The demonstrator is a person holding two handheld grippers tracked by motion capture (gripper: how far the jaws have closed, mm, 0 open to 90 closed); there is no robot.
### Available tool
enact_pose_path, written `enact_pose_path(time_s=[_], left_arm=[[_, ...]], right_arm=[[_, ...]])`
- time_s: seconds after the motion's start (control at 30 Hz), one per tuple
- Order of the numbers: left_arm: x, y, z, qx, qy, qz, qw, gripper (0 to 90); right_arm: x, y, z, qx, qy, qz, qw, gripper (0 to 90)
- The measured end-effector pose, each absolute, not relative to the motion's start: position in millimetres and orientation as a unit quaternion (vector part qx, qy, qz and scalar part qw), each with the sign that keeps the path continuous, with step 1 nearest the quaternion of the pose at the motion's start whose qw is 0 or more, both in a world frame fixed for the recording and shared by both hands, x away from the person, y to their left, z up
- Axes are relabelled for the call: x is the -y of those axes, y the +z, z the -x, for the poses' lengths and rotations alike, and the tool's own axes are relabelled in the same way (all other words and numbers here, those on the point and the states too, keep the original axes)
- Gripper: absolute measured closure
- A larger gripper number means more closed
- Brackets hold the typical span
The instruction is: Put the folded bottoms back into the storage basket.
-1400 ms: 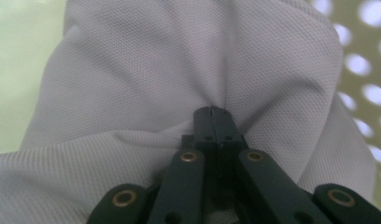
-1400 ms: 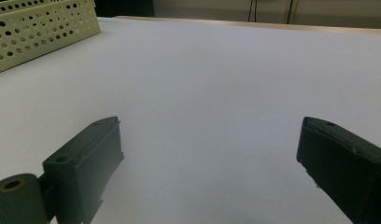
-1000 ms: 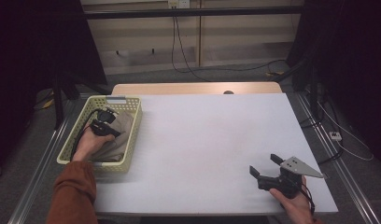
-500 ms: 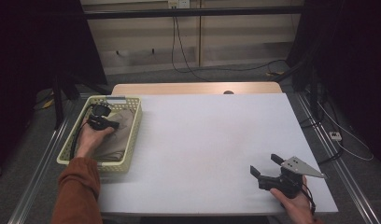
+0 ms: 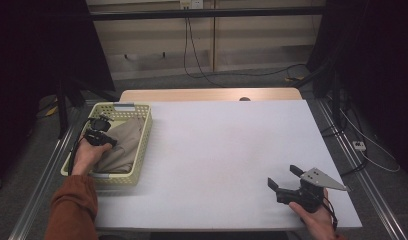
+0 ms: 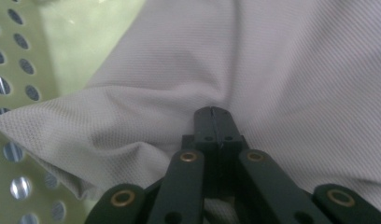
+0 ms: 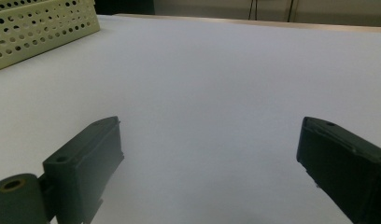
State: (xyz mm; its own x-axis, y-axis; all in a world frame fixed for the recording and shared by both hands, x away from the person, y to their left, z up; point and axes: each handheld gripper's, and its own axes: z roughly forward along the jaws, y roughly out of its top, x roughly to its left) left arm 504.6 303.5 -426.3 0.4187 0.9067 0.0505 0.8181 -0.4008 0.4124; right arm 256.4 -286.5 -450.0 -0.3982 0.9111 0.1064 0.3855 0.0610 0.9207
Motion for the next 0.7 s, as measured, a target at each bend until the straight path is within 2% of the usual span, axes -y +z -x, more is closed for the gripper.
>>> enact_pose_path(time_s=[0.13,0.47,0.53,0.6,0.67,0.7], left_arm=[[-303.2,-427.6,-514.5,-0.524,0.147,-0.824,0.16,90.0],[-307.7,-431.6,-525.0,-0.518,0.169,-0.815,0.198,90.0],[-312.3,-425.5,-522.5,-0.528,0.16,-0.805,0.219,90.0],[-317.1,-418.0,-518.3,-0.534,0.177,-0.792,0.239,90.0],[-321.8,-415.1,-516.4,-0.543,0.194,-0.789,0.215,90.0],[-324.6,-417.3,-516.6,-0.549,0.185,-0.79,0.201,90.0]], right_arm=[[287.1,-450.4,-257.0,-0.677,0.49,-0.479,0.269,6.4],[287.4,-450.3,-257.2,-0.678,0.49,-0.479,0.268,6.4],[288.0,-450.4,-257.7,-0.676,0.489,-0.482,0.267,6.4],[288.2,-450.7,-258.1,-0.676,0.489,-0.482,0.268,6.3],[287.7,-450.7,-258.2,-0.676,0.489,-0.482,0.267,6.4],[287.4,-450.7,-258.2,-0.677,0.489,-0.482,0.268,6.4]])
